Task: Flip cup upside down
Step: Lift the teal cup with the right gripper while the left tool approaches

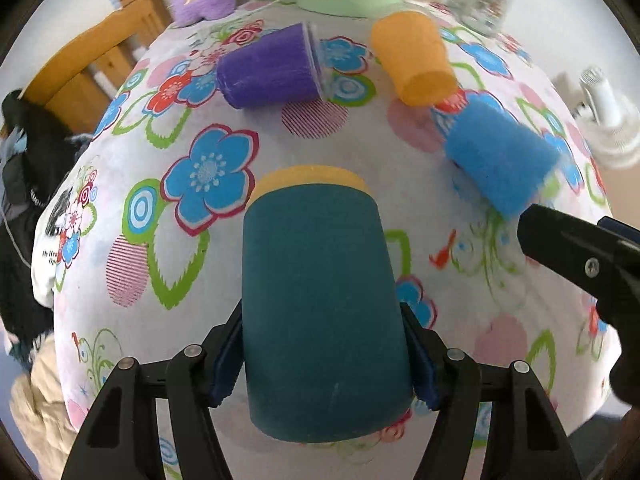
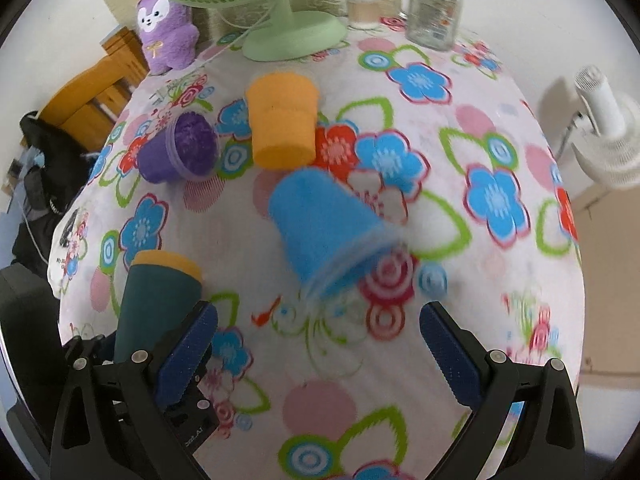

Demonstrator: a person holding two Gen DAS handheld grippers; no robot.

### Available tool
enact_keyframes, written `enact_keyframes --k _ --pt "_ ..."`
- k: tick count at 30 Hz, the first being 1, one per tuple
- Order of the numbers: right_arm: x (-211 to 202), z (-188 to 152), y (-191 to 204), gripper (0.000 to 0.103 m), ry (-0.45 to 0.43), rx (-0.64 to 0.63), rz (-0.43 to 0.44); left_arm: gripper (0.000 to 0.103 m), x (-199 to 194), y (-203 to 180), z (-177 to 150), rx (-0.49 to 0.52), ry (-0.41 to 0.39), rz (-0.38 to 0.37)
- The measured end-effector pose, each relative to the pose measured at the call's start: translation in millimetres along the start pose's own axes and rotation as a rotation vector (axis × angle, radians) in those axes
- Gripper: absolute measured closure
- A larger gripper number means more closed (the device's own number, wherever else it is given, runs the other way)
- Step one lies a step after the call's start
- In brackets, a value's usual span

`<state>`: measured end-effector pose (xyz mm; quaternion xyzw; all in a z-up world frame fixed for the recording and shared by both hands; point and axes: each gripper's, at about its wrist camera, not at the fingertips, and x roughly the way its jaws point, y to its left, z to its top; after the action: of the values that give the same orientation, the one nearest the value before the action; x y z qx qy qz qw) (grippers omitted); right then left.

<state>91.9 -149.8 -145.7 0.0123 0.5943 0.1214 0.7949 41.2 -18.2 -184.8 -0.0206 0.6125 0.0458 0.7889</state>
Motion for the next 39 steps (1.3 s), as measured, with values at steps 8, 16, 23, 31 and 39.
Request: enact_keyframes --k 8,16,23,31,39 --pt "-4.9 -40.8 6.5 0.001 0.002 0.065 -0.031 0.033 1.1 17.9 -24.4 0.034 0.006 -0.047" --pt "-2.3 -63.3 10.4 0.001 0.006 0.103 -0.044 0.016 7.7 21.1 -42.4 0.044 0.034 -0.094" --pt "-13.1 -72.5 16.1 0.001 -0.038 0.131 -0.057 0.012 -4.5 21.6 -53.2 0.091 0.010 -0.135" --pt "-52.2 -85.8 25.7 0.001 -0.166 0.140 -0.045 0.012 -47.1 31.3 -58.8 0.218 -0.056 -0.161" --pt "-69.4 -103.1 34.5 0.001 -0.272 0.077 0.002 0.012 -63.7 35.8 -75.7 0.319 -0.101 -0.179"
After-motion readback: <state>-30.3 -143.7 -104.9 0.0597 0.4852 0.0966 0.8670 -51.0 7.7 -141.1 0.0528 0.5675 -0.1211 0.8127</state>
